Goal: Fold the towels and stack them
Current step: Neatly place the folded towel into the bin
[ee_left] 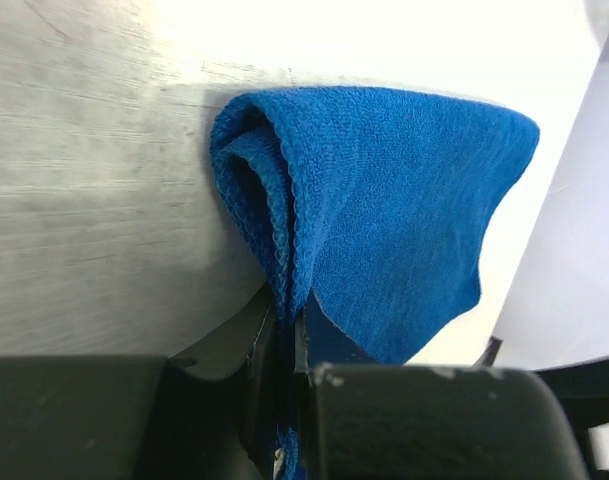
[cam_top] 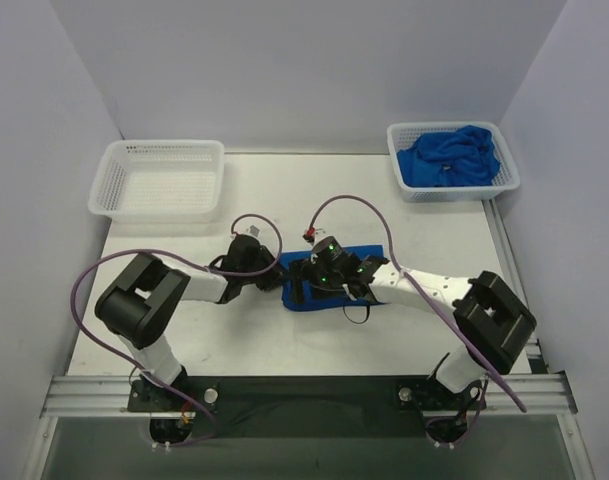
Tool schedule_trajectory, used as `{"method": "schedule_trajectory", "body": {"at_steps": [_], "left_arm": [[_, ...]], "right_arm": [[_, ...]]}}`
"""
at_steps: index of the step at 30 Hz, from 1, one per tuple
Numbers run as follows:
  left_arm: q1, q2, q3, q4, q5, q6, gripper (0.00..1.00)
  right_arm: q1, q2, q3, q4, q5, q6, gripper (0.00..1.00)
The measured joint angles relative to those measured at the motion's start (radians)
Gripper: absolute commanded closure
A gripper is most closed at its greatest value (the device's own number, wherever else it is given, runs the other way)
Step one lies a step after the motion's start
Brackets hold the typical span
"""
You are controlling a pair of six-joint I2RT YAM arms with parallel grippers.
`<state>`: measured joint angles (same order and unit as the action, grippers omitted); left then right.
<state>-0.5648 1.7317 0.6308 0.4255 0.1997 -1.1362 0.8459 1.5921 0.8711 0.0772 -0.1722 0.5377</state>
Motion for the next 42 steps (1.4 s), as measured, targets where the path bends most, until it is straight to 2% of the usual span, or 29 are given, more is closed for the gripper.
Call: {"method": "schedule_trajectory", "body": {"at_steps": [4,13,20,25,31,39,42], "left_arm": [[0.033,-0.033,0.029,-0.113,0.014,0.114,1.00],[0.111,-0.053,0.254,-0.536,-0.022,0.431,1.00],[0.192,-0.040,0.507,-0.761,-0.015,0.603,1.00],[0.266,0.043,0.695,-0.805,0.103,0.670,1.00],[0.349,0.167,0.946,-0.942,0.132,0.750,1.00],[0.446,0.261,1.307,-1.138,0.104,0.858,1.00],[0.500,0.295,1.392,-1.207,0.096,0.888,1.00]], "right_arm": [[0.005,-0.136,0.000,-0.127,0.085,-0.028,0.15],[-0.009,-0.544,-0.035,-0.411,0.284,-0.093,0.14],[-0.021,-0.698,-0.071,-0.583,0.315,-0.148,0.14],[-0.028,-0.789,-0.106,-0.637,0.314,-0.190,0.13],[-0.033,-0.787,-0.105,-0.653,0.314,-0.230,0.13],[-0.048,-0.601,-0.047,-0.657,0.321,-0.250,0.13],[-0.049,-0.549,-0.021,-0.657,0.331,-0.251,0.14]]}}
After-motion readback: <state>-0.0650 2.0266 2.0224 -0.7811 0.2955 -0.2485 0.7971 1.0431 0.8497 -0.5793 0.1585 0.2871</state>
